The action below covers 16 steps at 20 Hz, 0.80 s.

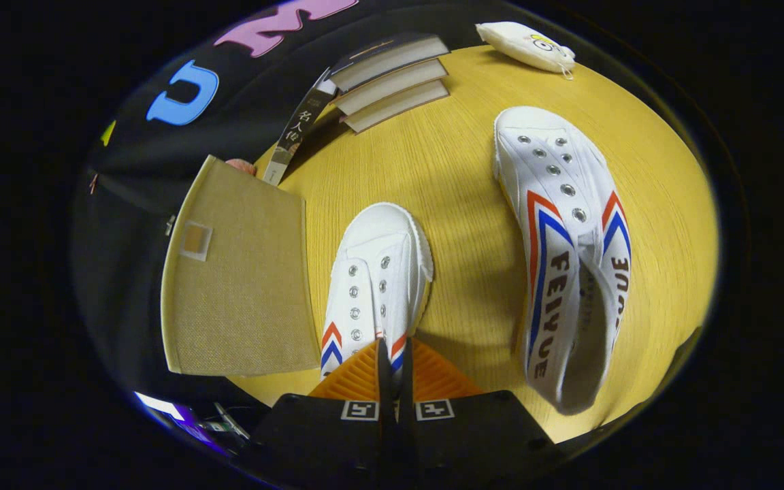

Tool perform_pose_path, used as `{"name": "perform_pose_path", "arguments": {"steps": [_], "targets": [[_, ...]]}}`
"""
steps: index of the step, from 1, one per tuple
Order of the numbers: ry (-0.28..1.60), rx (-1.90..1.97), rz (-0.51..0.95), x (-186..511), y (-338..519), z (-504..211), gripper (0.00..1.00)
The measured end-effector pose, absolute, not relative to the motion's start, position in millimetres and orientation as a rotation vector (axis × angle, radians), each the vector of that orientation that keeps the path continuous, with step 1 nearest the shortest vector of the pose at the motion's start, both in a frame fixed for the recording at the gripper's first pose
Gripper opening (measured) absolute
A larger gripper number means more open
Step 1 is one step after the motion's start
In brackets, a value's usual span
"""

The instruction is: Open the storage box then place both shoes into the box .Put the left shoe in first, then the right shoe, with the right side of both shoes facing outward in a uniform manner.

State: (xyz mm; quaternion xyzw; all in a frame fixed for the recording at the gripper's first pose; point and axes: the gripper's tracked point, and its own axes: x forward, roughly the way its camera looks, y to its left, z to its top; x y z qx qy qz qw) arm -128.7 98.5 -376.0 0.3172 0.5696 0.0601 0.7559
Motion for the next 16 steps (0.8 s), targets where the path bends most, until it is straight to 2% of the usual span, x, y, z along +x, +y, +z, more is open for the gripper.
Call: {"name": "perform_pose_path", "arguments": {"steps": [8,12,16], "targets": [[1.104,0.866,0.165,-98,102,-284,0.05],[1.039,0.847,0.227,-71,109,-217,0.05],[0.974,0.841,0.337,-42,151,-153,0.05]]}}
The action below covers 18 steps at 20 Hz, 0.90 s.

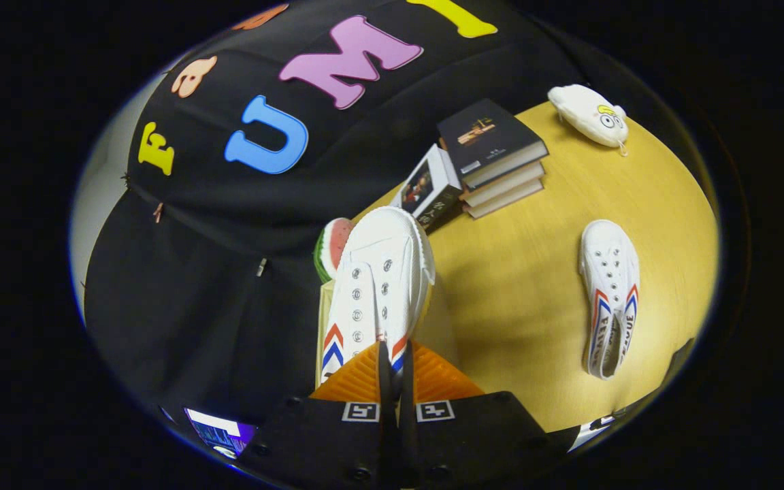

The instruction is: Open the storage box then place both shoes into the box .Put the left shoe in first, then the right shoe, with the right side of both shoes facing outward in a uniform manner.

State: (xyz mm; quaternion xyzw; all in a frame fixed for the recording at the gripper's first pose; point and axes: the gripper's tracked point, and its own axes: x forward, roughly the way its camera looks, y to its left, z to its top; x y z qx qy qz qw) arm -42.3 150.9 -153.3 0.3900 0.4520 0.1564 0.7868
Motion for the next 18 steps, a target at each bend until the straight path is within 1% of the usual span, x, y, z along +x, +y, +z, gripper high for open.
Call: {"name": "perform_pose_path", "arguments": {"steps": [3,8,12,18], "targets": [[0.963,0.850,0.421,-24,198,-132,0.05],[1.018,0.779,0.461,-8,265,-156,0.05],[1.069,0.709,0.450,-7,300,-193,0.05],[1.133,0.614,0.391,-19,321,-245,0.05]]}}
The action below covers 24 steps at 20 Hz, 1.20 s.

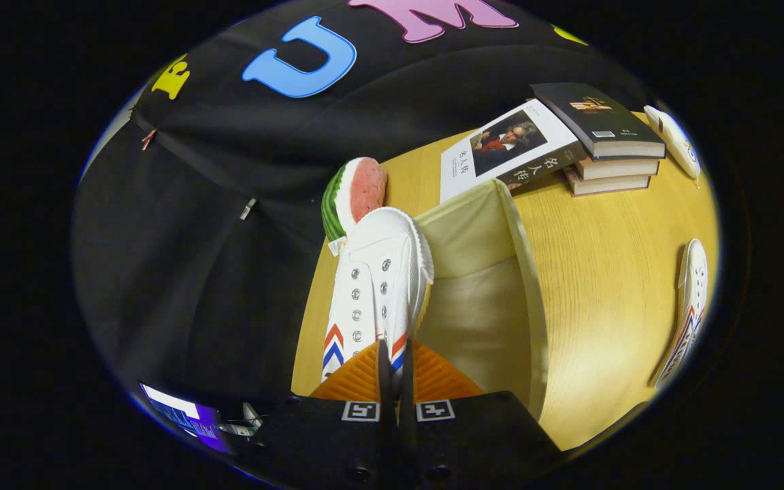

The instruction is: Open the storage box then place both shoes into the box .Put the left shoe in first, then the right shoe, with the right side of both shoes facing outward in a uniform manner.

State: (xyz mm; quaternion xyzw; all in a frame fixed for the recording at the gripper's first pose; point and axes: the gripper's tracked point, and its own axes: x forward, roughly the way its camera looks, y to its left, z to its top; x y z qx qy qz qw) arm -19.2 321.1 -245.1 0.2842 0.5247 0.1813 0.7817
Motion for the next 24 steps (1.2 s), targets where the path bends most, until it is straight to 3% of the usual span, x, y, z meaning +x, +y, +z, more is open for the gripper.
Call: {"name": "perform_pose_path", "arguments": {"steps": [11,13,16,24], "targets": [[1.277,0.541,0.371,-37,345,-306,0.05],[1.204,0.602,0.404,-28,352,-283,0.24],[1.086,0.560,0.424,-7,339,-257,0.98],[0.869,0.410,0.323,3,212,-197,0.98]]}}
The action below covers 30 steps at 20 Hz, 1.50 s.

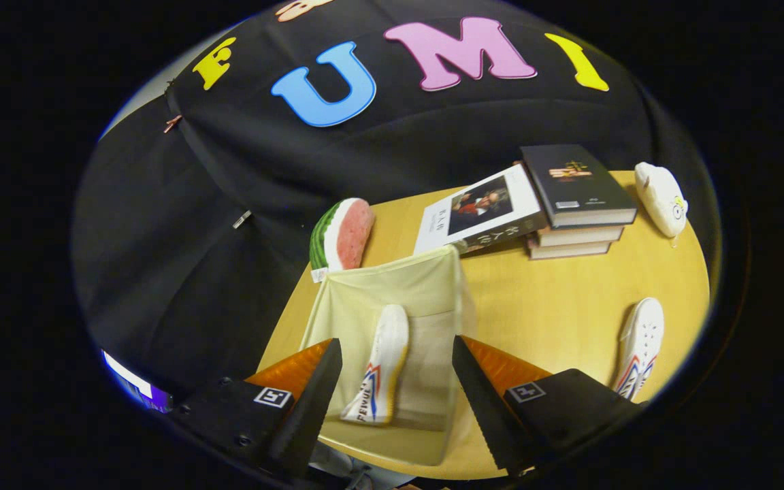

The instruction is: Open the storage box then place both shoes into the box .Put the left shoe in first, then the right shoe, with the right side of both shoes facing outward in a uniform manner.

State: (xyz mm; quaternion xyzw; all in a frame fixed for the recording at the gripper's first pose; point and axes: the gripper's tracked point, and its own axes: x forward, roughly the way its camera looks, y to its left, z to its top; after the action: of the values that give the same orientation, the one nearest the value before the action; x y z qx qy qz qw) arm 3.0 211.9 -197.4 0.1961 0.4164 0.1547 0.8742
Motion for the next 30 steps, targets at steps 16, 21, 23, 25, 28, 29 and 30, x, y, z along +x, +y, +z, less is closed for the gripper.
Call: {"name": "perform_pose_path", "arguments": {"steps": [16,21,23,25,28,29,30], "targets": [[1.186,0.197,0.016,-106,-84,-335,0.99],[1.250,0.200,0.086,-111,-88,-365,0.99],[1.256,0.204,0.085,-101,-89,-380,0.99],[1.261,0.202,0.081,-93,-88,-395,0.99],[1.294,0.213,0.091,-89,-83,-411,1.00],[1.297,0.237,0.105,-88,-80,-412,0.99],[1.289,0.264,0.102,-87,-78,-412,0.99]]}}
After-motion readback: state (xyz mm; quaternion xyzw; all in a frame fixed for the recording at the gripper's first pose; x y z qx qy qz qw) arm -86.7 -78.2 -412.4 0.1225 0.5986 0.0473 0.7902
